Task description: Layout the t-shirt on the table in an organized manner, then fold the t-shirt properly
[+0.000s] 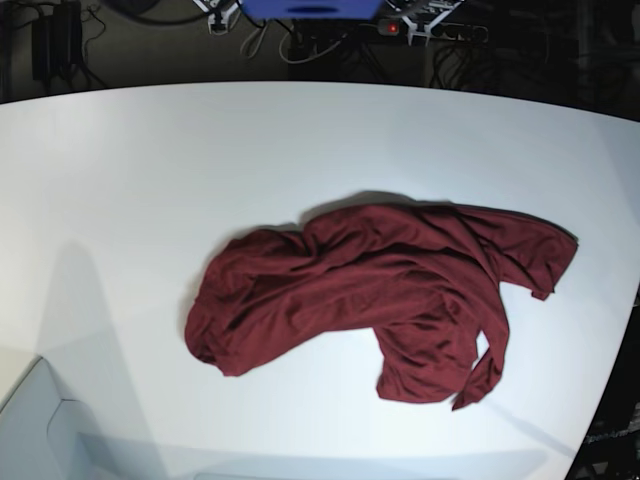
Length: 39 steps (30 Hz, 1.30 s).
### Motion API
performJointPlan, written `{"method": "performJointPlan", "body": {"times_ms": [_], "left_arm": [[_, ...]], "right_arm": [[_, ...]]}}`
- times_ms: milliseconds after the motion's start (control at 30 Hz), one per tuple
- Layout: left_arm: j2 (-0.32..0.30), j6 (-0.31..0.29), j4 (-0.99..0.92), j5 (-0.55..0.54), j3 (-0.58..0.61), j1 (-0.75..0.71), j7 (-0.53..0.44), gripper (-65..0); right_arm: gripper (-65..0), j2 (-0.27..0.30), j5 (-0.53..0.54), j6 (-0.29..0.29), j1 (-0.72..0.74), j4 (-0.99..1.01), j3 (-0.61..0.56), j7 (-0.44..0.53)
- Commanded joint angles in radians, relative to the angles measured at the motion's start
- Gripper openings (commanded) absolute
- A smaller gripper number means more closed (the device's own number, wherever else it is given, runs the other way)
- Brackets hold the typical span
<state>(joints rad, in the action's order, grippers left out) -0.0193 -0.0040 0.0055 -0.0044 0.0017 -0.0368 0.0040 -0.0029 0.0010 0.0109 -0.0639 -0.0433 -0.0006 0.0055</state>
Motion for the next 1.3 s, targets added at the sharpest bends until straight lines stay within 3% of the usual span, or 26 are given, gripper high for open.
{"method": "performJointPlan", "body": {"times_ms": [0,200,467,733,1033,1267], "left_arm": [[-0.003,0.0,-0.002,0.005,0.001,-0.005,0.004,-64.6],[-0.003,0.0,-0.002,0.008,0.004,-0.005,0.004,-64.6],[-0.003,0.0,-0.002,0.01,0.005,-0.005,0.004,-64.6],[-0.003,0.0,-0.002,0.01,0.005,-0.007,0.004,-64.5],[-0.005,0.0,0.0,0.005,0.001,-0.007,-0.003,-64.8],[-0.005,0.0,0.072,0.005,-0.001,-0.068,-0.028,-64.9]], "right_arm": [[-65.0,-0.001,0.003,-0.016,-0.012,-0.027,0.001,0.003],[-65.0,0.001,0.003,-0.016,-0.084,-0.169,0.003,0.0],[-64.9,0.002,0.003,-0.016,-0.081,-0.166,-0.005,-0.009],[-65.0,0.002,0.003,-0.016,-0.075,-0.174,0.001,-0.091],[-65.0,0.002,0.003,-0.016,-0.075,-0.175,-0.003,-0.086],[-65.0,-0.001,0.003,-0.016,-0.216,-0.455,-0.005,-0.095]]}}
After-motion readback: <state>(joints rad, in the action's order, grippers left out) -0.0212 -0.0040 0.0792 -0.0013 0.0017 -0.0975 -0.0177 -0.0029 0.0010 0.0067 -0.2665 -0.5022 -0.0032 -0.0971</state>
